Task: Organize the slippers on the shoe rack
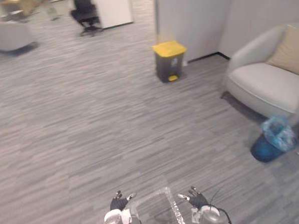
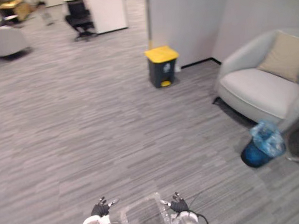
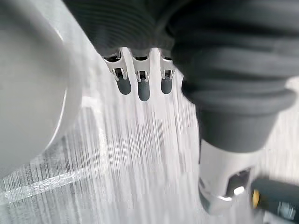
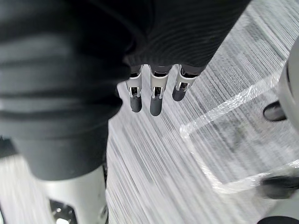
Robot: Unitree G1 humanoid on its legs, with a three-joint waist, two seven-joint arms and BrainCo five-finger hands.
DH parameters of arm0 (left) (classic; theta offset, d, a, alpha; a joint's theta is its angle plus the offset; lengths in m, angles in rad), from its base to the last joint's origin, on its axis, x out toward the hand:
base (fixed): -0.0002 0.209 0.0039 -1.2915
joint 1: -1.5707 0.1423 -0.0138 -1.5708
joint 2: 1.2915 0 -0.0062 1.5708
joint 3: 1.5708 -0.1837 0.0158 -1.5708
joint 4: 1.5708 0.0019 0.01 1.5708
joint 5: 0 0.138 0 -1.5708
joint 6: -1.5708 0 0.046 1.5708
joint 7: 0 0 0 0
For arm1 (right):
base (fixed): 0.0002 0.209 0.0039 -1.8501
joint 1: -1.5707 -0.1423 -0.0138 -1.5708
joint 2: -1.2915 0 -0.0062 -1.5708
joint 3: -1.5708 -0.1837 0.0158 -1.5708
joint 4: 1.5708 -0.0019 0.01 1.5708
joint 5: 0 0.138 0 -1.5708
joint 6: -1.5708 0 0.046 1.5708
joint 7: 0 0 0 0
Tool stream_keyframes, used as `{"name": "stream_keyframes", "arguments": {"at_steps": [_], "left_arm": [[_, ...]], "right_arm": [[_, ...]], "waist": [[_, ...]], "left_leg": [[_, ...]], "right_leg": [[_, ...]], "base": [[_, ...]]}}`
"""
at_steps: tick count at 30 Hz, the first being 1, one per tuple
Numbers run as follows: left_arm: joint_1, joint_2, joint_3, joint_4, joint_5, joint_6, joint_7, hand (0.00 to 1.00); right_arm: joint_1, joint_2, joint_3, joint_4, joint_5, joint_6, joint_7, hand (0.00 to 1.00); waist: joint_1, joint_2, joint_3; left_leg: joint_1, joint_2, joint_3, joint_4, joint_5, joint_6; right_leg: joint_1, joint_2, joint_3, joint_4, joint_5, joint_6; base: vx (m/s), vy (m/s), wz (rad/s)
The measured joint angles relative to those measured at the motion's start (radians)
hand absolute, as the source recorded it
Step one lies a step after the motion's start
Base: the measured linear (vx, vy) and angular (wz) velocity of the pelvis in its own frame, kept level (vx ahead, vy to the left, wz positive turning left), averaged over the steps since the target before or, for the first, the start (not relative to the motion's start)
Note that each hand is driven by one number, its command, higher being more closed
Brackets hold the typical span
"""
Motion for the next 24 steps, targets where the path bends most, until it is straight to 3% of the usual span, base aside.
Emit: {"name": "stream_keyframes", "arguments": {"at_steps": [1,2,5,8,9,10,12,15,18,20,22,24], "left_arm": [[0.001,0.000,-0.003,0.006,-0.002,0.000,-0.001,0.00],[-0.008,0.019,-0.003,0.026,-0.008,0.000,0.002,0.00],[-0.008,0.035,-0.004,0.033,-0.007,0.001,0.009,0.00],[-0.008,0.037,-0.005,0.038,-0.005,0.003,0.009,0.00],[-0.008,0.037,-0.005,0.039,-0.005,0.003,0.010,0.00],[-0.008,0.039,-0.008,0.046,-0.005,0.003,0.011,0.00],[-0.011,0.046,-0.009,0.061,-0.005,0.003,0.011,0.00],[-0.022,0.065,-0.057,0.096,-0.004,0.004,0.010,0.00],[-0.027,0.067,-0.101,0.115,0.006,0.005,0.006,0.00],[-0.027,0.063,-0.115,0.119,0.008,0.006,0.004,0.00],[-0.027,0.061,-0.113,0.116,0.008,0.005,0.000,0.00],[-0.029,0.054,-0.057,0.081,0.010,0.005,-0.004,0.00]], "right_arm": [[0.002,-0.001,0.000,0.002,0.000,0.000,0.000,0.00],[-0.003,0.005,-0.001,0.030,-0.002,0.001,0.000,0.00],[0.006,0.026,0.002,0.037,-0.003,0.002,0.008,0.00],[0.003,0.023,0.001,0.038,-0.003,0.002,0.009,0.00],[0.003,0.024,0.002,0.037,-0.004,0.002,0.009,0.00],[0.002,0.024,0.002,0.038,-0.004,0.002,0.010,0.00],[0.002,0.024,0.002,0.042,-0.004,0.001,0.010,0.00],[-0.007,-0.003,0.001,0.079,-0.006,-0.002,0.009,0.00],[-0.025,-0.048,-0.003,0.103,-0.009,-0.005,0.008,0.00],[-0.026,-0.075,-0.010,0.120,-0.008,-0.005,0.008,0.00],[-0.024,-0.082,-0.042,0.129,-0.008,-0.004,0.007,0.00],[-0.023,-0.082,-0.042,0.133,-0.003,-0.004,0.006,0.00]], "waist": [[0.000,0.006,-0.003],[0.000,-0.010,-0.006],[0.002,-0.039,-0.019],[0.025,-0.032,-0.013],[0.029,-0.030,-0.011],[0.026,-0.029,-0.012],[0.027,-0.034,-0.016],[0.025,-0.047,-0.034],[-0.005,-0.013,-0.027],[-0.005,0.000,-0.030],[-0.004,0.000,-0.021],[0.005,-0.020,0.007]], "left_leg": [[0.001,0.006,-0.023,-0.033,0.035,-0.006],[0.017,0.004,0.048,-0.017,0.094,-0.040],[0.066,0.005,0.196,-0.008,0.046,0.021],[0.142,0.022,0.352,-0.014,0.020,0.063],[0.167,0.024,0.385,-0.033,0.020,0.063],[0.198,0.029,0.433,-0.065,0.020,0.063],[0.223,0.034,0.489,-0.108,0.021,0.061],[0.230,0.021,0.512,-0.190,0.057,0.024],[0.236,0.026,0.477,-0.237,0.105,0.012],[0.247,0.036,0.456,-0.243,0.105,0.012],[0.258,0.046,0.457,-0.211,0.097,0.000],[0.200,0.084,0.455,0.021,0.061,-0.041]], "right_leg": [[-0.004,0.003,0.019,0.006,-0.008,0.014],[-0.010,-0.015,0.077,0.034,-0.036,0.054],[-0.045,-0.058,0.094,0.073,0.002,0.107],[-0.113,-0.068,0.041,0.196,0.022,0.138],[-0.136,-0.082,-0.020,0.216,0.027,0.135],[-0.164,-0.122,-0.164,0.215,0.028,0.126],[-0.179,-0.162,-0.342,0.150,0.051,0.101],[-0.164,-0.167,-0.471,-0.008,0.061,0.090],[-0.130,-0.140,-0.475,-0.100,0.121,0.077],[-0.108,-0.126,-0.474,-0.131,0.139,0.073],[-0.080,-0.120,-0.464,-0.153,0.145,0.070],[-0.047,-0.115,-0.413,-0.165,0.138,0.063]], "base": [[0.41,0.402,-1.61],[0.38,0.417,-1.37],[0.27,0.401,-1.40],[0.07,0.215,-1.40],[0.00,0.119,-1.33],[-0.02,0.100,-1.15],[-0.03,0.040,-0.86],[0.00,-0.078,-0.72],[0.00,-0.102,-0.16],[0.00,-0.075,-0.08],[-0.03,-0.051,-0.12],[-0.05,-0.040,-0.42]]}}
